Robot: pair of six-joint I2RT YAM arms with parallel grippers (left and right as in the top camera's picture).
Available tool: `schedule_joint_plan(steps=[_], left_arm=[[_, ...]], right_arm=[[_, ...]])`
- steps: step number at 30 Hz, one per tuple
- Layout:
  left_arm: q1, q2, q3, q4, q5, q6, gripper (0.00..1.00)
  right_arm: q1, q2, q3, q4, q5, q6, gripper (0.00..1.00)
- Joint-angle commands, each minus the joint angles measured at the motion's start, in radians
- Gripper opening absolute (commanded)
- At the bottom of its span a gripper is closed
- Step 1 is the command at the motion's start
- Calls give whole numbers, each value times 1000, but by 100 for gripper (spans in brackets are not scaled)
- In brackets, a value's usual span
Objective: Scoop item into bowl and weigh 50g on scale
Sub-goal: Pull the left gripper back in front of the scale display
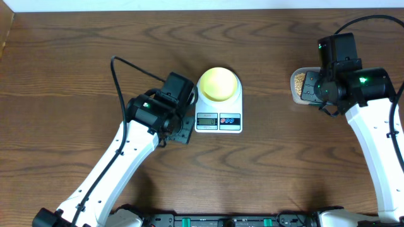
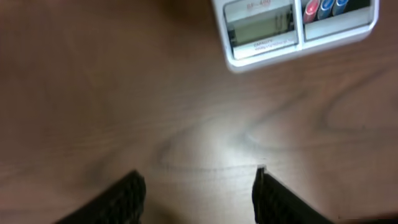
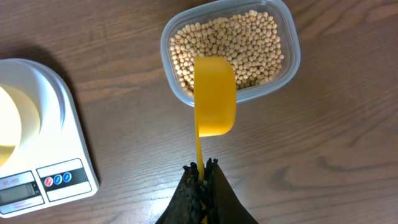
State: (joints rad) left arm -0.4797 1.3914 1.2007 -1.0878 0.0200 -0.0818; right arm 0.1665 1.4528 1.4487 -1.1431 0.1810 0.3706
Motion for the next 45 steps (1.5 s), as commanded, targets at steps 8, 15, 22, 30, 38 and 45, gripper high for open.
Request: schedule_joint_plan(steps=[8, 15, 22, 30, 38, 45], left_arm=[[3, -142, 64, -53, 84, 17, 58], [2, -168, 64, -35, 260, 28, 58], [2, -168, 64, -56, 273, 127, 58], [-12, -120, 64, -48, 225, 191, 58], [-58, -60, 64, -23, 167, 213, 58], [-60, -58, 64, 14, 165, 213, 60]], right_arm=[[-27, -3, 18, -19, 30, -9, 1], [-51, -3, 18, -19, 29, -9, 1], [-60, -3, 18, -17, 30, -13, 1], [-63, -3, 18, -21, 30, -28, 1], [-86, -3, 17, -39, 31, -28, 1], [-124, -3, 16, -65, 31, -29, 1]])
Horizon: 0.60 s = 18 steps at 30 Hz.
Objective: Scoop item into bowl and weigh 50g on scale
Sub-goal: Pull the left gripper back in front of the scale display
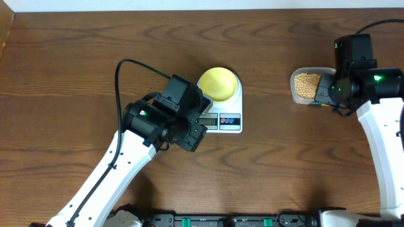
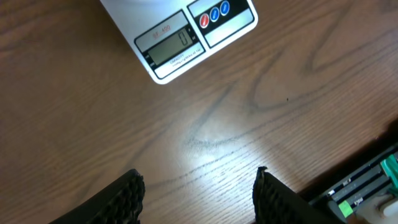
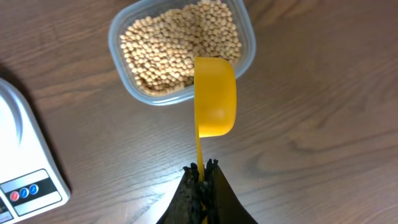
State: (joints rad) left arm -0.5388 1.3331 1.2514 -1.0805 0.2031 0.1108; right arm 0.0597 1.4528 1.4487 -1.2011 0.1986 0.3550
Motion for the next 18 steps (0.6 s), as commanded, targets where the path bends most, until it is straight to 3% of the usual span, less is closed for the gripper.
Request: schedule_joint_plan(steps=[1, 10, 16, 18], left_arm=[[-1, 0, 13, 10, -18, 20, 60], [-1, -7, 13, 32, -25, 20, 65], [-1, -9, 13, 32, -25, 20, 85], [-1, -9, 13, 32, -25, 20, 96]], right_arm=[[-22, -3, 15, -9, 13, -16, 1], [-48, 1, 10, -39, 13, -19, 1], [-54, 22, 9, -11, 24, -24, 1], [-54, 39, 9, 5, 39, -40, 1]])
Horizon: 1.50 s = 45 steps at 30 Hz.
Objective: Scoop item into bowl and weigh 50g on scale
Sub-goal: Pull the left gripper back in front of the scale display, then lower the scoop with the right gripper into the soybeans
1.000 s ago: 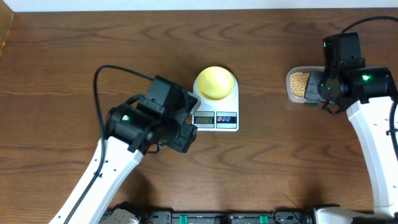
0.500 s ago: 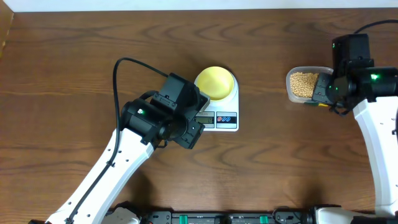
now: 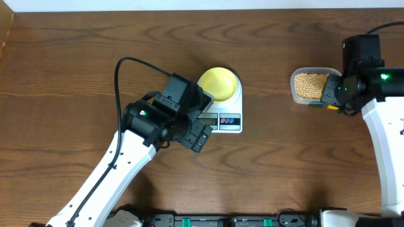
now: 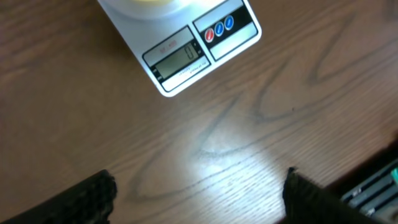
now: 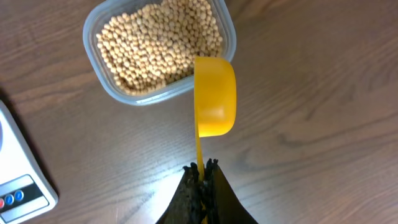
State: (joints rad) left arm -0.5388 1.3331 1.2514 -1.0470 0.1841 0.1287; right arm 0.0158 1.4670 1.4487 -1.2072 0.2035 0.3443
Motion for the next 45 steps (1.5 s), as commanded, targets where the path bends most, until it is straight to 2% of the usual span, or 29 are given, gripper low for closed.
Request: schedule_joint_plan(steps=[1, 9, 18, 45], left_arm=[[-1, -9, 13, -2, -6, 2, 97], [-1, -9, 13, -2, -6, 2, 98], [-1, -9, 13, -2, -6, 2, 98], [-1, -9, 13, -2, -6, 2, 98]], right_arm=[[-10, 35, 9, 18, 39, -39, 1], [-10, 124, 9, 108, 108, -114, 1], [-8, 135, 9, 179, 120, -184, 1], [12, 236, 8, 227, 82, -196, 1]])
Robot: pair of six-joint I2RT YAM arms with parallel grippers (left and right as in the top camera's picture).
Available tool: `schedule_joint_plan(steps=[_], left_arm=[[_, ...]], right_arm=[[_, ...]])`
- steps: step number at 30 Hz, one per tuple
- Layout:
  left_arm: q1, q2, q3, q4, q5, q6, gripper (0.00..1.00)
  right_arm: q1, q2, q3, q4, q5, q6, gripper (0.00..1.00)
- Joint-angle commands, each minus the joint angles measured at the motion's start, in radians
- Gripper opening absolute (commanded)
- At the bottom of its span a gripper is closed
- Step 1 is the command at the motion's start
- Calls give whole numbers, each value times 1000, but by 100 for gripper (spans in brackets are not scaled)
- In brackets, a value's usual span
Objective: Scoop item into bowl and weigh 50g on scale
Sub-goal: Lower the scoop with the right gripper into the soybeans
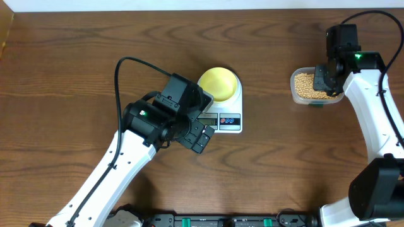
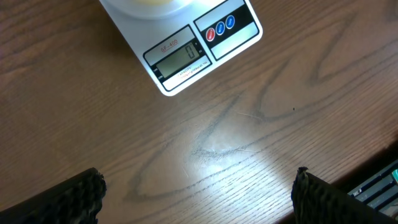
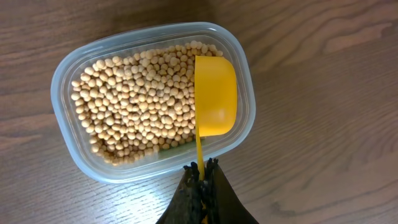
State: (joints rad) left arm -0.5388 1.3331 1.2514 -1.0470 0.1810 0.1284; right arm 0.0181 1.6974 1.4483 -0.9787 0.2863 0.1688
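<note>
A yellow bowl (image 1: 219,84) sits on the white scale (image 1: 229,121), whose display (image 2: 179,56) reads 0 in the left wrist view. My left gripper (image 1: 201,137) hovers open over bare wood just in front of the scale, fingers (image 2: 81,194) spread wide. A clear tub of soybeans (image 3: 143,112) stands at the right. My right gripper (image 3: 201,169) is shut on the handle of a yellow scoop (image 3: 215,94), whose empty cup hangs over the tub's right end, above the beans (image 1: 306,84).
Wood-grain table (image 1: 76,69) all round. A black cable (image 1: 126,69) loops up from the left arm. Black and green hardware (image 1: 221,221) lines the table's front edge.
My right gripper has moved the scoop from beside the tub's near right corner to over the beans at its right end. The left fingers stand slightly wider apart.
At first the scoop hung over the tub's near edge and my left gripper was low beside the scale. Then the right gripper held the scoop off the tub's right corner while the left gripper stood higher and opened wider. Now the scoop is over the beans.
</note>
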Motion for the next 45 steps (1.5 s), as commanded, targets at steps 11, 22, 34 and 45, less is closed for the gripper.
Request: schedule_joint_plan(steps=[11, 22, 34, 45], left_arm=[[-1, -9, 13, -2, -3, 2, 98], [-1, -9, 13, -2, -3, 2, 98], [-1, -9, 13, -2, -3, 2, 98], [-1, -9, 13, -2, -3, 2, 98]], right_arm=[[10, 6, -28, -3, -9, -28, 1], [10, 6, -42, -5, -84, -15, 1], [10, 6, -42, -5, -130, 6, 1], [10, 6, -42, -4, -168, 37, 1]])
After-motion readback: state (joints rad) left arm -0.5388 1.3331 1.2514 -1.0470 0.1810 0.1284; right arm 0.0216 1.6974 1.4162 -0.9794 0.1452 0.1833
